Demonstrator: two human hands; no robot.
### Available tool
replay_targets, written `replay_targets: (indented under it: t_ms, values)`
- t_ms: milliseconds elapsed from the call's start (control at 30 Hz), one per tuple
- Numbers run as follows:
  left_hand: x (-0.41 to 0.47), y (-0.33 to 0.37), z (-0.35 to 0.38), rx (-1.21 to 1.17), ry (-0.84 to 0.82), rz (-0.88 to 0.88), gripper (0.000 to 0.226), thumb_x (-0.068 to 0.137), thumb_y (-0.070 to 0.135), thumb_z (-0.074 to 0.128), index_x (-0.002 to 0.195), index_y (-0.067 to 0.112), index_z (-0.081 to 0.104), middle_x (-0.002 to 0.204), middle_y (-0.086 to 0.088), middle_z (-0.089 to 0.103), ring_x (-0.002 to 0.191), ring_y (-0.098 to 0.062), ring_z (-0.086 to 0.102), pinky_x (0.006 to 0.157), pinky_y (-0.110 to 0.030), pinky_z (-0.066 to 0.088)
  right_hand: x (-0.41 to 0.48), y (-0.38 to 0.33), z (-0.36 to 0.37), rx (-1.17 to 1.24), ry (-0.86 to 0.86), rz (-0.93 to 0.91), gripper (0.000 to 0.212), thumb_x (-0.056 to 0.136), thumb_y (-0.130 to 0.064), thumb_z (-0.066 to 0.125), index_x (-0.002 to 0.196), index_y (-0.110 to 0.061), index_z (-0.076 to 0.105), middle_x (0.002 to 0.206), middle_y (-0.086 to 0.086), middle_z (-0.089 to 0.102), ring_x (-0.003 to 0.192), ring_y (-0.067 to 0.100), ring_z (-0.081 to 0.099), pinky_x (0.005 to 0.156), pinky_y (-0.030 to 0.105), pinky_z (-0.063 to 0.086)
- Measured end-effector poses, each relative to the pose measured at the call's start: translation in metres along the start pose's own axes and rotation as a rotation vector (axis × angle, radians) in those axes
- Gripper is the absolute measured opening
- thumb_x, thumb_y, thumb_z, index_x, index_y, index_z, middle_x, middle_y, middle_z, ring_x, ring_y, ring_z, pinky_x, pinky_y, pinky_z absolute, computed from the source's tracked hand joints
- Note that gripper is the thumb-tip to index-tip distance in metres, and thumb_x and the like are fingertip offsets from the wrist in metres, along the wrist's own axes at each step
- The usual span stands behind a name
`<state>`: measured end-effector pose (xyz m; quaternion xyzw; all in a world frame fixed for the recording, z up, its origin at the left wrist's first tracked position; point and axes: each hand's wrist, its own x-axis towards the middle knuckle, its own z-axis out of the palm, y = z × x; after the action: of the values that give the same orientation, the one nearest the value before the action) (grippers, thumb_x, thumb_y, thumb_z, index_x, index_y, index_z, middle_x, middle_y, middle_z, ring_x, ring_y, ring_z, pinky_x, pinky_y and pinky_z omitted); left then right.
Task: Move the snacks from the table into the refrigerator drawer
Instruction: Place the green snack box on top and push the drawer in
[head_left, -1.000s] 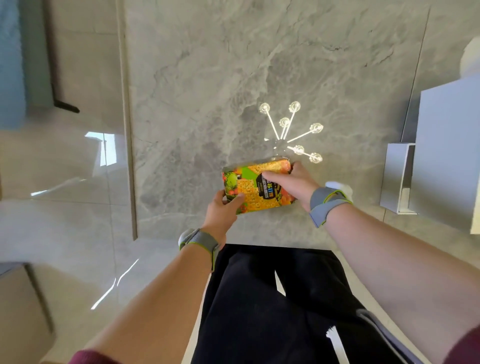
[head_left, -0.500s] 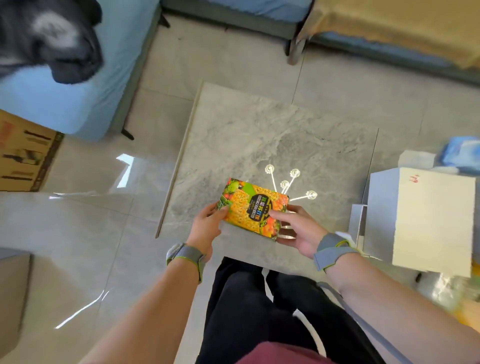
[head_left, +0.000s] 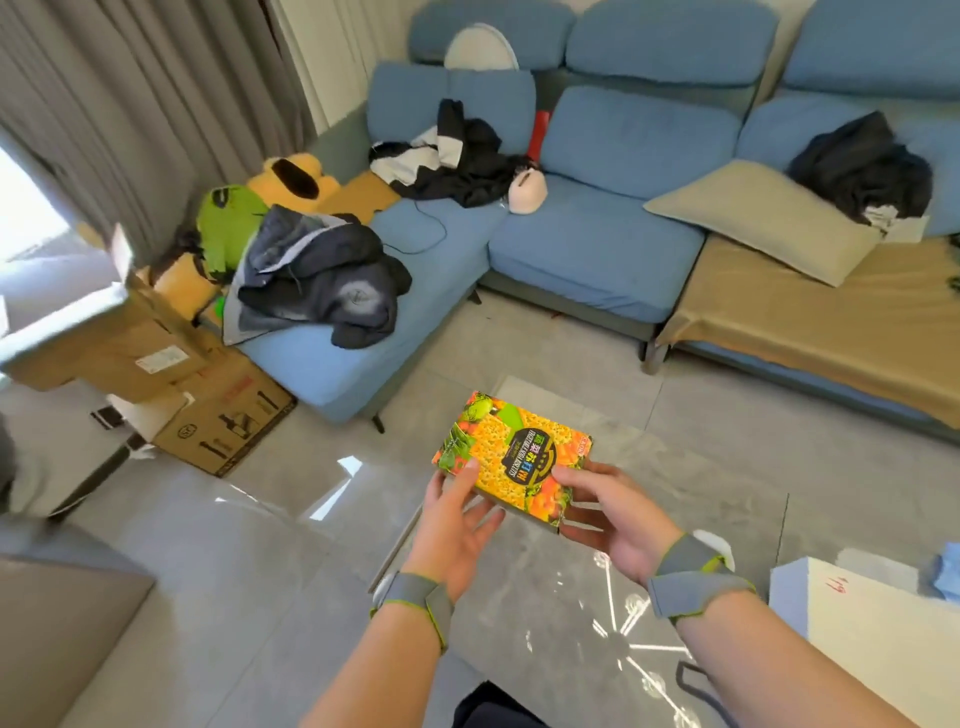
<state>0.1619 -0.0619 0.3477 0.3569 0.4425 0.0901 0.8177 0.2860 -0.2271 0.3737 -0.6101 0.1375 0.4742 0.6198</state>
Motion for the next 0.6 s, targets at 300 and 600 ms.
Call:
replay_targets:
  t_ms: [300,600]
  values:
    - [-0.084,0.054,-0.018,-0.041,0.132,0.251,0.048,0.092,0.032,0.077,0.135,0.019,0.061,0.117,-0.009,0.071,0.106,-0.030,0.067,0.101,-0.057,0.055,-0.047,-0.009,0.057,0.004,-0.238,-0.135,0.061,0.082,-0.029,0.086,0.133,-0.021,0.055,0.099,0.006,0.075,0.078,0.022,0.075,0.072,0.037,0.060]
    - [-0.160,0.106,-0.071,-0.074,0.175,0.465,0.033,0.092,0.035,0.074,0.122,0.025,0.066,0.108,-0.008,0.069,0.098,-0.029,0.065,0.094,-0.050,0.056,-0.101,-0.024,0.126,-0.042,-0.413,-0.273,0.054,0.089,-0.035,0.077,0.138,-0.029,0.056,0.102,-0.003,0.067,0.088,0.018,0.067,0.079,0.038,0.058]
